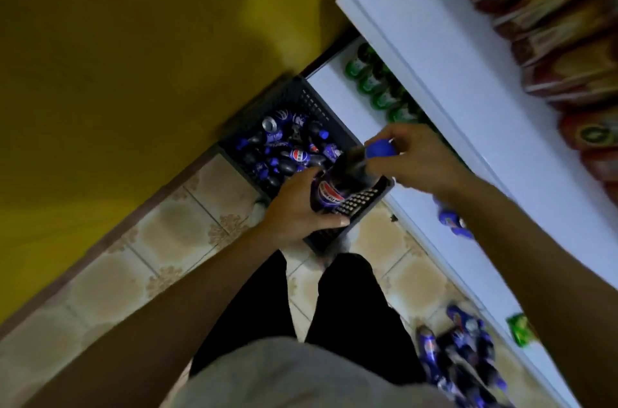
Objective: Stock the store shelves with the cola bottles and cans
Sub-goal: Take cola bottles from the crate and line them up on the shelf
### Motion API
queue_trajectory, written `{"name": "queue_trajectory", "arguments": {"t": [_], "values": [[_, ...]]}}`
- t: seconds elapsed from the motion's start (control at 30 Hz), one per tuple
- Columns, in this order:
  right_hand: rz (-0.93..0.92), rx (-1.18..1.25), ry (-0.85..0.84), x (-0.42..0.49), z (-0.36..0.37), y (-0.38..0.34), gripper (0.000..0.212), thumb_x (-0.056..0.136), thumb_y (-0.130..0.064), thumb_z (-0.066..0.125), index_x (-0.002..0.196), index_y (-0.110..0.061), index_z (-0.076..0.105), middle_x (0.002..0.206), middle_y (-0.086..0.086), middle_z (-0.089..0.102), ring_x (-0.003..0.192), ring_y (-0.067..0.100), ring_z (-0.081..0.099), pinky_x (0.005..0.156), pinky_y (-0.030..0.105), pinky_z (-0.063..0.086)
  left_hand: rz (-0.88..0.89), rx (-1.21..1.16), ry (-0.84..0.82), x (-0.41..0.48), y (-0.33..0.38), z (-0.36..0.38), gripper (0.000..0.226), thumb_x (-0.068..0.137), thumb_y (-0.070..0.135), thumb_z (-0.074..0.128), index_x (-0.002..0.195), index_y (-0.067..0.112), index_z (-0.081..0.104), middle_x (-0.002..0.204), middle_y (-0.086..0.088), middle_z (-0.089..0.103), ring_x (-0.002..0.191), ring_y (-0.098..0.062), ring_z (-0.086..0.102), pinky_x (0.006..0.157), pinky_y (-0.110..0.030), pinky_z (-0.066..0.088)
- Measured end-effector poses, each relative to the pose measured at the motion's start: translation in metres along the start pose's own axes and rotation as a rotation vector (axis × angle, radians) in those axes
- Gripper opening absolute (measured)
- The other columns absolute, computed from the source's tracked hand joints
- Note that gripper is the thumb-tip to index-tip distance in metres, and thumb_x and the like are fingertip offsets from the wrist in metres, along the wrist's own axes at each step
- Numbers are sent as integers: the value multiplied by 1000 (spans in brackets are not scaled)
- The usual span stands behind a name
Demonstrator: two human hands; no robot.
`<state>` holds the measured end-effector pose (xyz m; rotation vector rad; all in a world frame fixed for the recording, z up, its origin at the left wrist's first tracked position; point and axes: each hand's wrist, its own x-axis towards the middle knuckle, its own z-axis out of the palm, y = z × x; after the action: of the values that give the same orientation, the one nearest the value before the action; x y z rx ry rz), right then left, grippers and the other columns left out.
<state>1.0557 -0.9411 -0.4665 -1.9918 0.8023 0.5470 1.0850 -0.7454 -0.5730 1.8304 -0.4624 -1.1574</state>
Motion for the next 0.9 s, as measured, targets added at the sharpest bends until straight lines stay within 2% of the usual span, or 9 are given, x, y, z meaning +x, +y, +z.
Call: {"name": "queue_trajectory", "arguments": {"t": [0.07, 0.13, 0.2, 0.3, 0.43, 0.57, 0.67, 0.73, 0.9], "values": [[-66, -30, -34, -51, -30, -22, 15, 74, -10, 75, 82, -19, 66, 61, -8, 62, 40, 3, 50, 41, 19, 40, 99, -60, -71, -28, 36, 0, 78, 54, 55, 84, 115, 68, 36, 112, 50, 48, 102, 26, 48, 75, -2, 45], [-128, -42, -14, -99, -52, -38, 16, 73, -9, 73, 79, -23, 66, 74, -5, 69, 46, 12, 58, 40, 26, 47, 158, -80, -120, -47, 60, 10, 81, 56, 47, 86, 111, 72, 33, 108, 54, 46, 100, 30, 46, 73, 4, 40], [-169, -88, 39, -139, -66, -48, 17, 69, -16, 73, 82, -24, 68, 84, 2, 71, 65, 28, 65, 53, 40, 56, 224, -91, -95, -54, 74, 27, 76, 61, 30, 89, 115, 56, 42, 107, 41, 57, 98, 25, 51, 73, 1, 43], [-203, -98, 157, -187, -83, -41, 23, 67, -23, 71, 90, -23, 69, 84, 3, 70, 69, 27, 66, 65, 45, 58, 289, -42, 18, -60, 100, 56, 61, 64, 27, 87, 115, 29, 54, 96, 22, 62, 86, 20, 56, 73, -5, 47], [-258, 18, 397, -247, -92, 4, 26, 77, -17, 74, 102, -17, 67, 84, 5, 69, 63, 11, 62, 68, 45, 56, 387, 54, 35, -81, 125, 100, 56, 60, 40, 86, 105, 36, 54, 82, 30, 59, 78, 22, 56, 66, -1, 46], [-282, 251, 578, -314, -83, 79, 46, 78, -35, 76, 120, -26, 56, 76, 2, 69, 65, 20, 68, 64, 48, 57, 406, 42, 2, -115, 149, 161, 60, 51, 55, 82, 103, 42, 53, 89, 22, 66, 86, 9, 63, 75, -16, 54], [-241, 453, 629, -365, -68, 139, 62, 70, -49, 79, 123, -28, 55, 84, 9, 67, 74, 40, 64, 63, 58, 51, 407, 18, -36, -148, 162, 214, 55, 47, 57, 81, 95, 48, 55, 87, 28, 68, 85, 9, 64, 70, -11, 52], [-227, 521, 645, -397, -57, 173, 68, 67, -56, 79, 123, -28, 54, 88, 9, 67, 82, 36, 64, 67, 49, 54, 408, 2, -85, -171, 174, 247, 53, 47, 56, 82, 94, 47, 58, 89, 29, 69, 84, 7, 65, 68, -10, 51], [-235, 564, 610, -453, -41, 234, 84, 65, -51, 72, 140, -28, 41, 115, -12, 60, 102, 1, 63, 86, 22, 54, 404, -27, -165, -217, 215, 314, 53, 48, 57, 81, 94, 37, 64, 86, 19, 72, 81, 2, 68, 66, -15, 52]]}}
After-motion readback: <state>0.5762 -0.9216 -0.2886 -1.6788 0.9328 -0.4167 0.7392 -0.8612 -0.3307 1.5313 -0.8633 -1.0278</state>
